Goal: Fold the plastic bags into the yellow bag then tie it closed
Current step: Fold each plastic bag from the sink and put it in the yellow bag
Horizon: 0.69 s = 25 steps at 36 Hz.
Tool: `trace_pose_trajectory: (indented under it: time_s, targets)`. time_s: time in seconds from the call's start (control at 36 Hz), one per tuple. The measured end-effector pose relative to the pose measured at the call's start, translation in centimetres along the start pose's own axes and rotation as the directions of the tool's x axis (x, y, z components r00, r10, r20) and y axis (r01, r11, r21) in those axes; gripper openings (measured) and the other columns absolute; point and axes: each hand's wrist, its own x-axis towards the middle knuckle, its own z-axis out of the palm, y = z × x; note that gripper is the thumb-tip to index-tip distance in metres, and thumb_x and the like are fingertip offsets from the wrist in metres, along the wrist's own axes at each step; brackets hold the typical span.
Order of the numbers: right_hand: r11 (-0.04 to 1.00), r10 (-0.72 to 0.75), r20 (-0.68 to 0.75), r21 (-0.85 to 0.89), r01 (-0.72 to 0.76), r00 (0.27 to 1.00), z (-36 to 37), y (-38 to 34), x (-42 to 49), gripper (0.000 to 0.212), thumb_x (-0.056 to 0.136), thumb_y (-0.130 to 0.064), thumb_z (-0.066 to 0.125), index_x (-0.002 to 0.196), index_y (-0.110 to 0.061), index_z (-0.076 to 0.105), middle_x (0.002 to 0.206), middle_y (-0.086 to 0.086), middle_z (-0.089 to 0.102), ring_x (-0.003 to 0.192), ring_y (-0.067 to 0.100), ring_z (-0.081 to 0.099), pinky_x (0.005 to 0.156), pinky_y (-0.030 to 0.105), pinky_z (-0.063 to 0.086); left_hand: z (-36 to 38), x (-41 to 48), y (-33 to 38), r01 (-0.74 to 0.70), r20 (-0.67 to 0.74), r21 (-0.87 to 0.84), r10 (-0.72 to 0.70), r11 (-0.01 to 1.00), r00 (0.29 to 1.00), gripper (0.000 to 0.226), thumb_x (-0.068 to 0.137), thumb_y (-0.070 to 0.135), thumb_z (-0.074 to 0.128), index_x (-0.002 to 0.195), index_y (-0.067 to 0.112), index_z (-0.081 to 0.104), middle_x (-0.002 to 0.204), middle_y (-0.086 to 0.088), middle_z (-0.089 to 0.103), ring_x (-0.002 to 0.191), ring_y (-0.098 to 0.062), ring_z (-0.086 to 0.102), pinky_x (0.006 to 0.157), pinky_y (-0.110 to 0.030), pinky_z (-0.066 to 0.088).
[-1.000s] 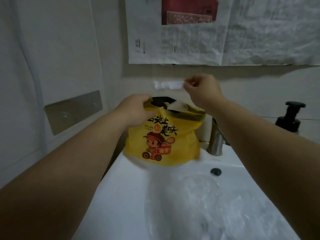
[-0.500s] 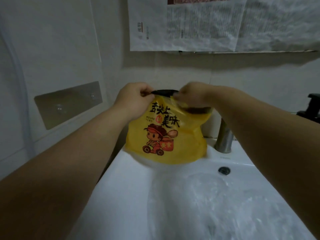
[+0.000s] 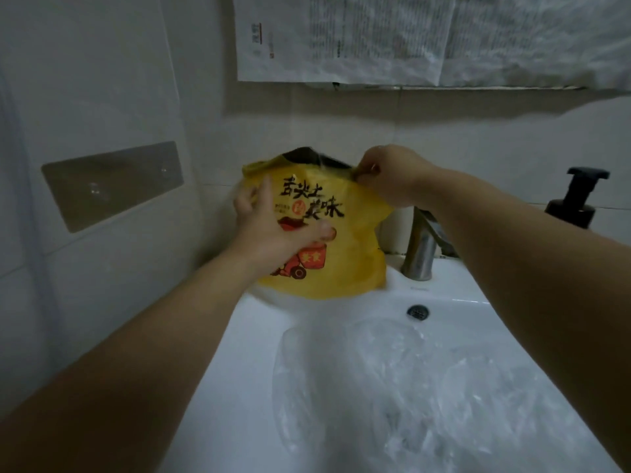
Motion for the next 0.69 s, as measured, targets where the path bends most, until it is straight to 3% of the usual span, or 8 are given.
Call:
trace_pose_trajectory:
  time_s: [0.11, 0.31, 0.44, 0.58, 0.69]
  targets:
    - [0.998, 0.037, -0.124, 0.06, -0.03, 0.992, 0.7, 1.0, 0.9, 0.025, 0.1, -0.016, 0.04, 0.12, -0.01, 0.054, 0.115, 0.011, 0.055, 0.099, 0.025, 0.049, 0.075, 0.03, 0.034, 2.2, 0.7, -1.0, 0.001, 0.068, 0.229, -0.017, 0.974, 0.998, 0.125, 0.072, 0.044, 0.081, 0.152, 0.029, -0.014, 0.157, -0.007, -0.013, 0.147, -0.03, 0.0, 0.12, -0.044, 0.014]
    - [0.993, 0.072, -0.212, 0.105, -0.05, 0.975, 1.5, 2.4, 0.6, 0.028, 0.1, -0.018, 0.036, 0.123, -0.011, 0.051, 0.124, 0.015, 0.051, 0.11, 0.032, 0.05, 0.08, 0.033, 0.038, 4.7, 0.4, -1.4, 0.001, 0.042, 0.334, -0.016, 0.943, 0.999, 0.121, 0.081, 0.033, 0.076, 0.15, 0.025, -0.023, 0.155, -0.017, -0.022, 0.147, -0.035, -0.01, 0.12, -0.047, 0.013]
    - [0.991, 0.078, -0.228, 0.123, -0.05, 0.971, 1.4, 1.8, -1.2, 0.046, 0.095, -0.016, 0.043, 0.141, -0.019, 0.039, 0.144, 0.01, 0.039, 0.129, 0.031, 0.04, 0.106, 0.043, 0.037, 4.3, -0.6, -0.9, 0.01, -0.029, 0.291, -0.002, 0.957, 1.0, 0.118, 0.079, 0.033, 0.077, 0.153, 0.025, -0.015, 0.157, -0.017, -0.016, 0.146, -0.035, -0.005, 0.119, -0.044, 0.012]
    - [0.984, 0.097, -0.384, 0.175, -0.031, 0.918, 0.8, 0.4, -4.6, 0.046, 0.092, -0.019, 0.048, 0.138, -0.019, 0.044, 0.141, 0.007, 0.043, 0.126, 0.028, 0.043, 0.106, 0.042, 0.035, 1.8, -2.9, 0.5, -0.022, -0.043, 0.282, 0.036, 0.959, 0.998, 0.104, 0.081, 0.032, 0.075, 0.155, 0.023, 0.002, 0.157, -0.015, -0.003, 0.145, -0.032, 0.002, 0.116, -0.035, 0.013]
    - [0.968, 0.095, -0.395, 0.252, 0.008, 0.914, 1.4, -0.1, -8.3, 0.039, 0.092, -0.017, 0.049, 0.131, -0.015, 0.052, 0.131, 0.005, 0.056, 0.121, 0.022, 0.05, 0.098, 0.03, 0.039, 1.5, -5.8, 0.6, -0.089, -0.02, 0.19, 0.094, 0.978, 0.995, 0.068, 0.086, 0.026, 0.07, 0.145, 0.019, 0.038, 0.148, -0.012, 0.027, 0.136, -0.028, 0.031, 0.107, -0.027, 0.029]
